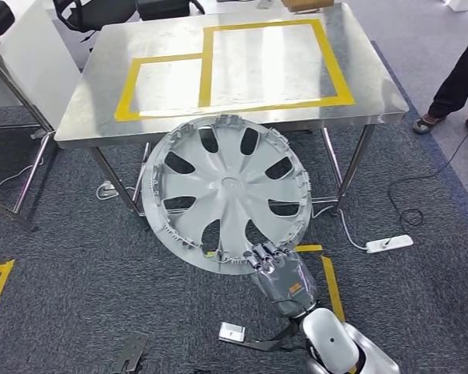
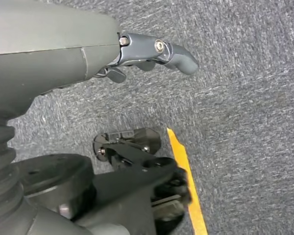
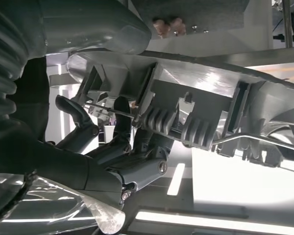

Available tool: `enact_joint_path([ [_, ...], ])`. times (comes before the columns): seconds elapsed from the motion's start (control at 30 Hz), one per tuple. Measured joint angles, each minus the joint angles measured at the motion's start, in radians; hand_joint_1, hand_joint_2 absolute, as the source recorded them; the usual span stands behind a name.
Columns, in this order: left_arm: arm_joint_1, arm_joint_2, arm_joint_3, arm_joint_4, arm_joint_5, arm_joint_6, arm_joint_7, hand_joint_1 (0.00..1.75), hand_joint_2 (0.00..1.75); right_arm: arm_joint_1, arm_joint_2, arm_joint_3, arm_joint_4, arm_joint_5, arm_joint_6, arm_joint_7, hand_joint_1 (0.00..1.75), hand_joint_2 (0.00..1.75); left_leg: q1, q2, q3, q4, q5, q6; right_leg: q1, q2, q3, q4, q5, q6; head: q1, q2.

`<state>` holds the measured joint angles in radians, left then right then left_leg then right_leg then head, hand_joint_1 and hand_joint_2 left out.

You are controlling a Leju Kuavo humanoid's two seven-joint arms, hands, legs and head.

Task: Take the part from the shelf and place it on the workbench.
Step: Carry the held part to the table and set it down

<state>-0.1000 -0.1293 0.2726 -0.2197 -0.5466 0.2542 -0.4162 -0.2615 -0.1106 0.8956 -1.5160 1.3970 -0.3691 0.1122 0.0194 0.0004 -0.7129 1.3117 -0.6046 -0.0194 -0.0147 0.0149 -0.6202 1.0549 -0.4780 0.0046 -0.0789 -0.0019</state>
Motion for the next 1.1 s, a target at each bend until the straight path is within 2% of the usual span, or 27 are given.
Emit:
enact_joint_path([
  [0.03, 0.000, -0.001, 0.000, 0.000, 0.000, 0.000, 0.000, 0.00, 1.75, 0.001, 0.000, 0.000, 0.000, 0.000, 0.000, 0.000, 1.75, 1.75, -0.007, 0.000, 0.004, -0.026, 0.026, 0.014, 0.007, 0.002, 0.004, 0.000, -0.002, -0.003, 0.000, 0.000],
  [0.07, 0.000, -0.001, 0.000, 0.000, -0.001, 0.000, 0.000, 0.00, 1.75, 0.001, 0.000, 0.000, 0.000, 0.000, 0.000, 0.000, 1.75, 1.75, -0.017, -0.001, 0.023, -0.083, 0.067, 0.034, 0.013, 0.003, 0.009, -0.001, -0.004, -0.006, 0.000, 0.000],
  [0.13, -0.002, 0.001, 0.001, 0.000, -0.002, 0.001, 0.000, 0.00, 1.75, -0.001, 0.000, 0.000, 0.000, 0.001, 0.000, 0.000, 1.75, 1.75, -0.038, -0.002, 0.067, -0.206, 0.132, 0.080, 0.022, 0.003, 0.016, -0.006, -0.007, -0.009, 0.004, 0.000],
  [0.17, -0.003, 0.002, 0.002, 0.000, -0.002, 0.002, 0.000, 0.00, 1.75, -0.002, 0.000, -0.001, 0.000, 0.002, 0.000, 0.000, 1.75, 1.75, -0.047, -0.002, 0.081, -0.245, 0.147, 0.095, 0.021, 0.002, 0.017, -0.009, -0.007, -0.008, 0.006, 0.000],
  [0.2, -0.004, 0.003, 0.003, -0.001, -0.002, 0.003, 0.000, 0.00, 1.75, -0.002, 0.001, -0.001, 0.000, 0.002, 0.000, 0.000, 1.75, 1.75, -0.053, -0.003, 0.088, -0.264, 0.150, 0.104, 0.018, 0.001, 0.017, -0.013, -0.006, -0.006, 0.008, 0.000],
  [0.23, -0.004, 0.002, 0.003, -0.001, -0.003, 0.003, 0.000, 0.00, 1.75, -0.002, 0.001, -0.001, 0.000, 0.003, 0.000, 0.000, 1.75, 1.75, -0.056, -0.003, 0.091, -0.275, 0.153, 0.106, 0.016, 0.000, 0.017, -0.019, -0.004, -0.001, 0.008, 0.000],
  [0.3, -0.002, 0.000, 0.004, -0.001, -0.003, 0.003, 0.000, 0.00, 1.75, -0.002, 0.001, -0.002, 0.000, 0.003, 0.000, 0.000, 1.75, 1.75, -0.051, -0.002, 0.109, -0.309, 0.171, 0.103, 0.016, -0.001, 0.014, -0.019, -0.008, 0.007, 0.008, 0.000],
  [0.33, -0.002, -0.001, 0.004, -0.001, -0.003, 0.003, 0.000, 0.00, 1.75, -0.002, 0.001, -0.003, 0.000, 0.003, 0.000, 0.000, 1.75, 1.75, -0.046, -0.001, 0.119, -0.326, 0.179, 0.101, 0.018, -0.002, 0.005, -0.002, -0.021, 0.012, 0.010, 0.000],
  [0.37, -0.003, -0.002, 0.004, -0.001, -0.004, 0.003, 0.000, 0.00, 1.75, -0.003, 0.000, -0.004, 0.000, 0.004, 0.000, -0.001, 1.75, 1.75, -0.040, 0.001, 0.127, -0.340, 0.185, 0.096, 0.017, -0.003, -0.014, 0.038, -0.044, 0.017, 0.011, 0.000],
  [0.43, -0.004, -0.004, 0.004, -0.001, -0.004, 0.002, 0.000, 0.00, 1.75, -0.004, 0.000, -0.005, 0.000, 0.005, 0.000, -0.002, 1.75, 1.75, -0.039, 0.003, 0.130, -0.343, 0.184, 0.092, 0.010, -0.005, -0.072, 0.156, -0.098, 0.029, 0.013, 0.000],
  [0.47, -0.004, -0.005, 0.004, -0.001, -0.004, 0.001, 0.000, 0.00, 1.75, -0.004, 0.000, -0.005, 0.000, 0.005, 0.000, -0.002, 1.75, 1.75, -0.038, 0.003, 0.130, -0.341, 0.182, 0.089, 0.005, -0.006, -0.096, 0.204, -0.113, 0.035, 0.013, 0.000],
  [0.5, -0.003, -0.007, 0.004, -0.001, -0.004, 0.000, 0.000, 0.00, 1.75, -0.003, 0.000, -0.005, 0.000, 0.005, 0.000, -0.002, 1.75, 1.75, -0.036, 0.003, 0.130, -0.338, 0.179, 0.085, 0.001, -0.007, -0.106, 0.220, -0.111, 0.042, 0.013, 0.000],
  [0.53, -0.003, -0.008, 0.004, -0.001, -0.004, 0.000, 0.000, 0.00, 1.75, -0.002, 0.000, -0.005, 0.000, 0.005, 0.000, -0.002, 1.75, 1.75, -0.033, 0.003, 0.129, -0.334, 0.176, 0.079, -0.003, -0.009, -0.098, 0.202, -0.091, 0.048, 0.013, 0.000],
  [0.6, -0.002, -0.008, 0.004, -0.001, -0.004, 0.000, 0.000, 0.00, 1.75, -0.001, 0.000, -0.005, 0.001, 0.005, 0.000, -0.002, 1.75, 1.75, -0.025, 0.002, 0.127, -0.314, 0.163, 0.063, -0.010, -0.014, -0.038, 0.087, -0.033, 0.061, 0.013, 0.000],
  [0.63, -0.002, -0.007, 0.005, -0.001, -0.004, 0.000, 0.000, 0.00, 1.75, -0.002, 0.000, -0.005, 0.000, 0.005, 0.000, -0.002, 1.75, 1.75, -0.024, 0.002, 0.123, -0.299, 0.154, 0.053, -0.012, -0.014, -0.009, 0.034, -0.016, 0.061, 0.014, 0.000],
  [0.67, -0.003, -0.007, 0.005, -0.001, -0.004, 0.000, 0.000, 0.00, 1.75, -0.003, 0.000, -0.005, 0.000, 0.005, 0.000, -0.002, 1.75, 1.75, -0.024, 0.001, 0.119, -0.287, 0.147, 0.046, -0.013, -0.013, 0.010, 0.002, -0.010, 0.055, 0.014, 0.000],
  [0.77, -0.002, -0.006, 0.006, -0.001, -0.004, -0.001, 0.001, 0.00, 1.75, -0.002, 0.001, -0.005, 0.000, 0.005, 0.000, -0.002, 1.75, 1.75, -0.026, 0.001, 0.111, -0.272, 0.140, 0.036, -0.010, -0.006, 0.017, -0.003, -0.014, 0.028, 0.010, 0.000],
  [0.83, -0.002, -0.005, 0.006, -0.001, -0.004, -0.001, 0.002, 0.00, 1.75, -0.001, 0.001, -0.006, 0.000, 0.004, 0.000, -0.001, 1.75, 1.75, -0.023, 0.001, 0.102, -0.246, 0.119, 0.028, -0.013, -0.006, 0.018, -0.004, -0.013, 0.018, 0.008, 0.000],
  [0.87, -0.002, -0.005, 0.006, -0.001, -0.004, -0.001, 0.002, 0.00, 1.75, -0.001, 0.001, -0.006, 0.000, 0.004, 0.000, 0.000, 1.75, 1.75, -0.021, 0.001, 0.086, -0.207, 0.095, 0.022, -0.015, -0.007, 0.018, -0.004, -0.013, 0.014, 0.006, 0.000],
  [0.93, -0.001, -0.005, 0.006, -0.001, -0.005, -0.001, 0.002, 0.00, 1.75, -0.001, 0.001, -0.006, 0.000, 0.004, 0.000, 0.001, 1.75, 1.75, -0.016, 0.001, 0.031, -0.083, 0.035, 0.013, -0.014, -0.007, 0.018, -0.004, -0.014, 0.009, 0.004, 0.000],
  [0.97, 0.000, -0.005, 0.006, -0.001, -0.005, -0.001, 0.002, 0.00, 1.75, -0.001, 0.001, -0.006, 0.000, 0.004, 0.000, 0.001, 1.75, 1.75, -0.014, 0.001, 0.004, -0.027, 0.016, 0.011, -0.014, -0.006, 0.019, -0.004, -0.014, 0.008, 0.004, 0.000],
  [1.0, 0.001, -0.005, 0.006, -0.001, -0.005, -0.001, 0.002, 0.00, 1.75, 0.000, 0.001, -0.006, 0.000, 0.004, 0.000, 0.000, 1.75, 1.75, -0.013, 0.001, -0.011, 0.003, 0.014, 0.011, -0.013, -0.005, 0.019, -0.004, -0.015, 0.007, 0.004, 0.000],
  [1.03, 0.002, -0.005, 0.006, -0.001, -0.005, -0.001, 0.002, 0.00, 1.75, 0.000, 0.001, -0.006, 0.000, 0.004, 0.000, 0.000, 1.75, 1.75, -0.013, 0.001, -0.011, -0.003, 0.031, 0.013, -0.013, -0.004, 0.021, -0.004, -0.016, 0.007, 0.004, 0.000],
  [1.07, 0.002, -0.005, 0.006, -0.001, -0.005, -0.001, 0.002, 0.00, 1.75, 0.000, 0.001, -0.006, 0.000, 0.004, 0.000, 0.000, 1.75, 1.75, -0.013, 0.001, 0.007, -0.048, 0.065, 0.017, -0.013, -0.003, 0.023, -0.004, -0.017, 0.007, 0.004, 0.000],
  [1.1, 0.002, -0.005, 0.006, -0.001, -0.005, -0.001, 0.002, 0.00, 1.75, 0.000, 0.001, -0.006, 0.000, 0.004, 0.000, -0.001, 1.75, 1.75, -0.014, 0.000, 0.035, -0.117, 0.104, 0.023, -0.013, -0.002, 0.025, -0.004, -0.018, 0.008, 0.004, 0.000],
])
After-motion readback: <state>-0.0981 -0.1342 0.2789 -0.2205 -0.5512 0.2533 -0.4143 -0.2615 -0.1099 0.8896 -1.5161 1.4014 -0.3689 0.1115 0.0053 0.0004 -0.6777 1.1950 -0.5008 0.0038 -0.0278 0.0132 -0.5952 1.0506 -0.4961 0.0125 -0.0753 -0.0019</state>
